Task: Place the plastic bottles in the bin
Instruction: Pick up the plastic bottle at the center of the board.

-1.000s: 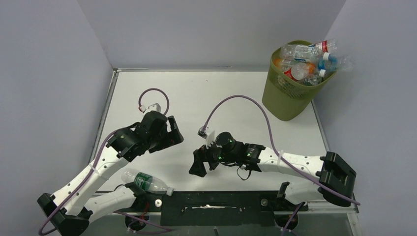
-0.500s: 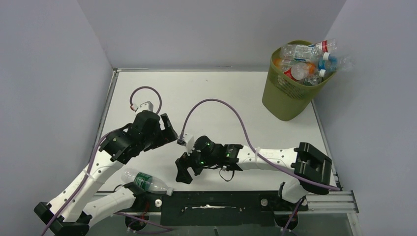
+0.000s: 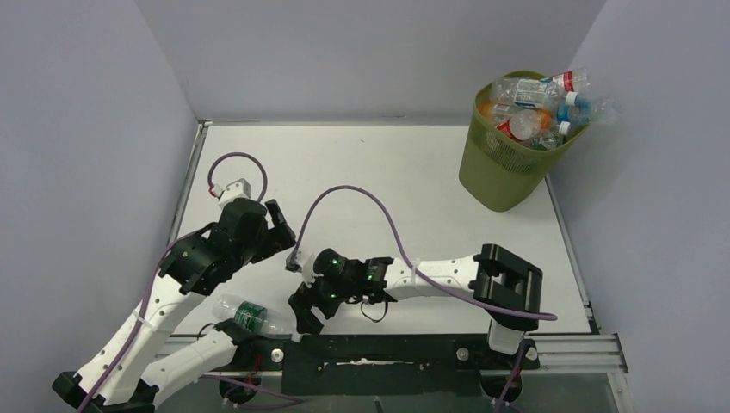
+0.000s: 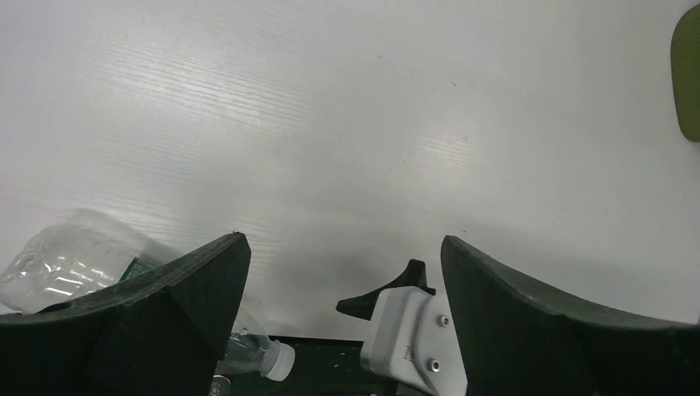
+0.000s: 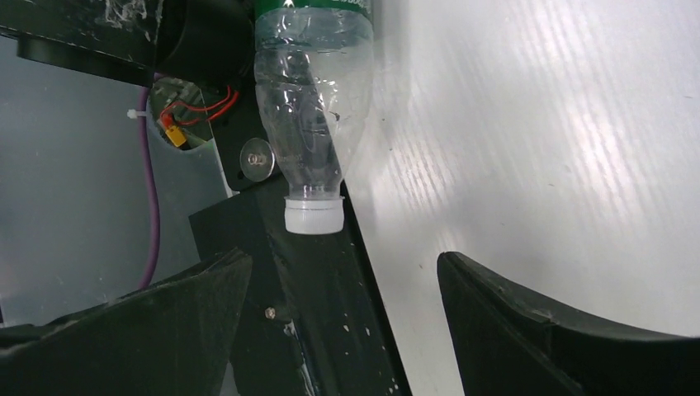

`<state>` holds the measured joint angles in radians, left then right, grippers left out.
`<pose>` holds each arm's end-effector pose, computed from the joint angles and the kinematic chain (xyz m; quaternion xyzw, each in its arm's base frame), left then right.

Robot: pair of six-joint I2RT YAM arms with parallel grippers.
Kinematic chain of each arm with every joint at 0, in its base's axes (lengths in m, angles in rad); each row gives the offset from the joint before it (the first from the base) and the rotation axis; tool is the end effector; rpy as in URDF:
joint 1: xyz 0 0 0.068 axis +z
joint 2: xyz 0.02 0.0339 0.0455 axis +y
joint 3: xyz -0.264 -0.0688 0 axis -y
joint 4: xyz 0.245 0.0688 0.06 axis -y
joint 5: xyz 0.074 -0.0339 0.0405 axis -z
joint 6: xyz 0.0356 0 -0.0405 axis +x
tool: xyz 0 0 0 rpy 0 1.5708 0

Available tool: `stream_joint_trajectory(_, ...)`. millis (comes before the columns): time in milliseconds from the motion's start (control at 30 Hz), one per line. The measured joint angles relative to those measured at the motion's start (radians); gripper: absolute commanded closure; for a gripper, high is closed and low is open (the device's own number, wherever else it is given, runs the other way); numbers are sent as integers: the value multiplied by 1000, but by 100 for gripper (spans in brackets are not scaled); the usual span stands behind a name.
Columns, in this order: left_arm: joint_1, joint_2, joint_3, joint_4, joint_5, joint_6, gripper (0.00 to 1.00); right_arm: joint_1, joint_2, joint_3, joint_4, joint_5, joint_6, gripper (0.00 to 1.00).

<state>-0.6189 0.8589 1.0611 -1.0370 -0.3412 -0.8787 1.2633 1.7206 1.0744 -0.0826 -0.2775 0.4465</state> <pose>0.1272 -0.0760 0.3417 -0.1797 0.9038 -0.1253 0.3675 0.1033 0.3574 0.2028 -0.4109 0.8071 0.3882 0.1704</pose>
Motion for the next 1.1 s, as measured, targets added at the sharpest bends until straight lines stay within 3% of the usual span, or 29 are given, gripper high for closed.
stream_joint_trajectory(367,2,-9,0,1,-24,-1,12,53,216,136,-66,-85,-40,23)
stream_joint_trajectory(567,2,-5,0,34,-6,-5,12,80,229,153,-70,-121,-52,29)
stream_joint_trajectory(1000,2,20,7,55,4,-5,12,80,282,185,-68,-122,-73,68)
stream_joint_trajectory(1100,2,21,10,56,4,-4,12,80,283,185,-67,-102,-69,71)
